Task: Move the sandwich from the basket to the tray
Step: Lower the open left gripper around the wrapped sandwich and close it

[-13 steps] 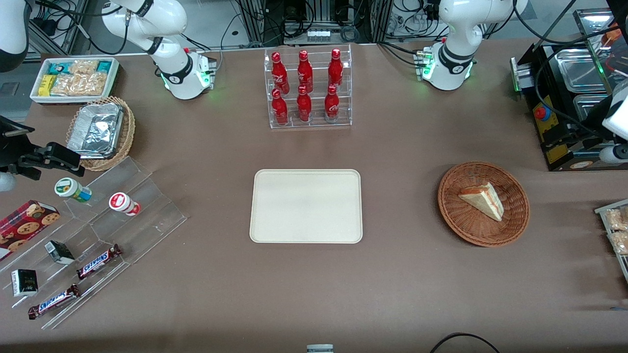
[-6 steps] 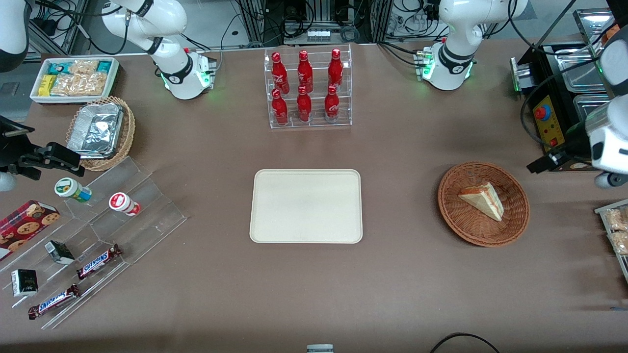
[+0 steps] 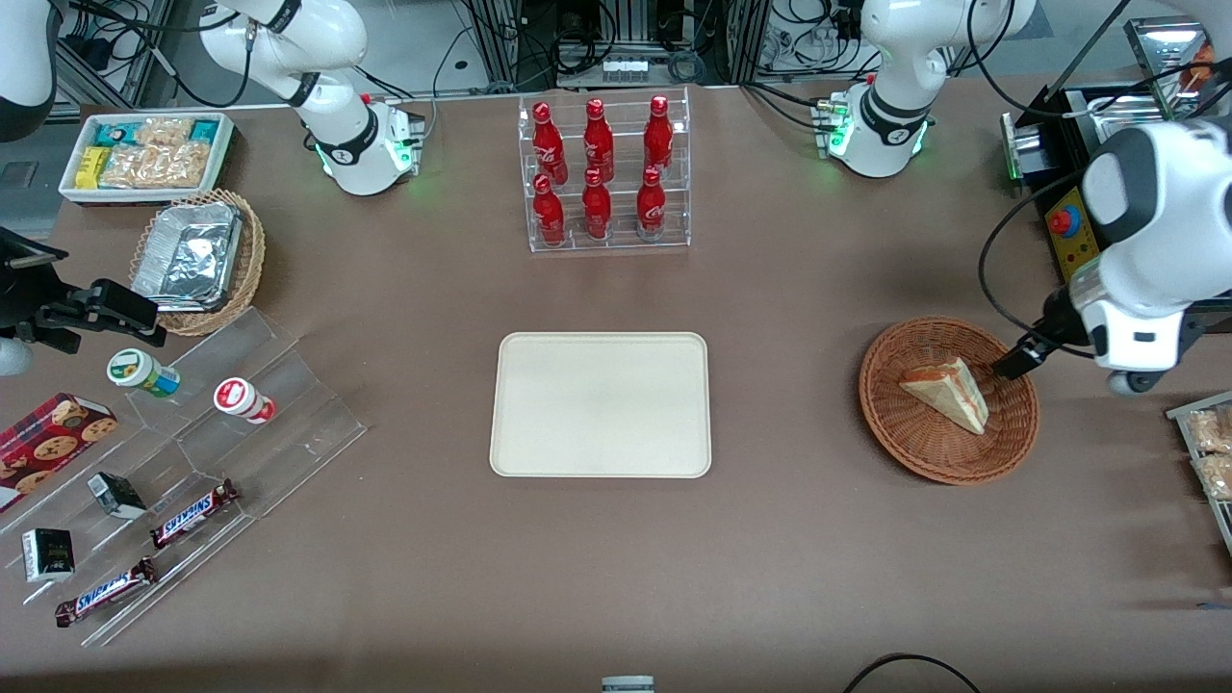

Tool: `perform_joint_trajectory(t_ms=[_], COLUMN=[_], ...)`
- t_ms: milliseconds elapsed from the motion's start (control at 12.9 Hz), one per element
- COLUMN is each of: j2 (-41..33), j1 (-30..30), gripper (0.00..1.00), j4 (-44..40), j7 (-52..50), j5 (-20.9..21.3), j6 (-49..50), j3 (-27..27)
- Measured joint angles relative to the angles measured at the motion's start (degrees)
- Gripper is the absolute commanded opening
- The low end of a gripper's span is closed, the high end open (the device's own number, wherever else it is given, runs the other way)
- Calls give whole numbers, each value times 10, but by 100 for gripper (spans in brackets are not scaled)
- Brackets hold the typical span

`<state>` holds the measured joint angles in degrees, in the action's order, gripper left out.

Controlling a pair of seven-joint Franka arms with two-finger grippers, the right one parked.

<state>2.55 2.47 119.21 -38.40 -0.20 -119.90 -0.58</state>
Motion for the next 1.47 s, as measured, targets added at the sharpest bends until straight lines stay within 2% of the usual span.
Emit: perform_joint_trajectory(t_ms=[698, 1473], j2=[79, 103], j1=[-9, -12], gripper=[100, 100], j4=[23, 64], j7=[-92, -101], j5=[1, 1], j6=[-111, -149], j3=[0, 0])
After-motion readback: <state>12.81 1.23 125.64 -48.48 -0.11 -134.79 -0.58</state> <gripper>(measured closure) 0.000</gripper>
